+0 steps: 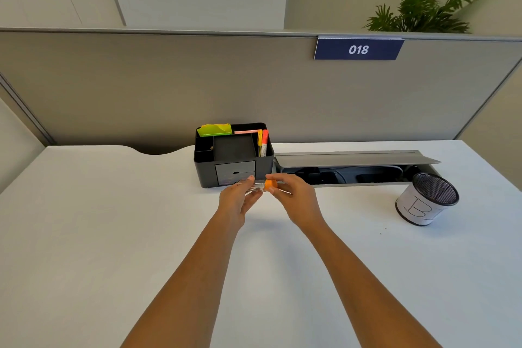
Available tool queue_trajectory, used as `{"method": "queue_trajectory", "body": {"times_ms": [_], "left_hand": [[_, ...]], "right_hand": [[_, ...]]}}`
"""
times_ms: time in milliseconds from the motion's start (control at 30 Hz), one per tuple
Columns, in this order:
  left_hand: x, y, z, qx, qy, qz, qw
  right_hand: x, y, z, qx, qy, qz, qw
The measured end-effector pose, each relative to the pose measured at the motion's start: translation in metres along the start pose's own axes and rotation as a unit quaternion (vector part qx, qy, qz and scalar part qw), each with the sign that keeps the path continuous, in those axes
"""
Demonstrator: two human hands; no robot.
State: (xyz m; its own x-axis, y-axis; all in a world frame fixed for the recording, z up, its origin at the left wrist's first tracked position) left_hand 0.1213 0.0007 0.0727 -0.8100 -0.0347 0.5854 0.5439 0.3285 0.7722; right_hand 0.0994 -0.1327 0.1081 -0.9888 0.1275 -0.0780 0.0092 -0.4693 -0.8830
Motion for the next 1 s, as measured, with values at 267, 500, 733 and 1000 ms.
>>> {"method": "queue_trajectory", "body": {"times_ms": [267,500,733,1000], "left_hand": [[-0.001,-0.003,0.005,-0.016,-0.001,0.007,1.000],[-0.002,-0.003,0.002,-0.021,-0.035,-0.015,0.999],[-0.001,-0.006,0.000,0.002,-0.057,-0.014,0.998],[0.000,-0.002,-0.002,0.011,-0.035,-0.007,0.999]], "right_hand": [[-0.001,0.005,-0.001,0.006,-0.017,-0.018,1.000],[-0.004,0.009,-0.003,-0.004,-0.007,-0.039,0.999],[-0.006,0.014,-0.003,0.038,-0.012,-0.070,0.997],[-0.003,0.000,-0.002,0.048,-0.014,-0.008,0.999]]}}
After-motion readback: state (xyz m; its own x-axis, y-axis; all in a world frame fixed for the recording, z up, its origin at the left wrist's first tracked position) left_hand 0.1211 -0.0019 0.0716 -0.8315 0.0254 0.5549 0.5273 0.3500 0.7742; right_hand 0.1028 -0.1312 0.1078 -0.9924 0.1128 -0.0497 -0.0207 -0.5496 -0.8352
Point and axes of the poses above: each hand's wrist, its own x-axis away from the middle knuckle, its own z-axis out of the back of the hand, y = z × x, the point moved 6 cm from there along -x, towards the middle knuckle, and after that the axes turned 1 degree about -y, right-handed, at the moved point
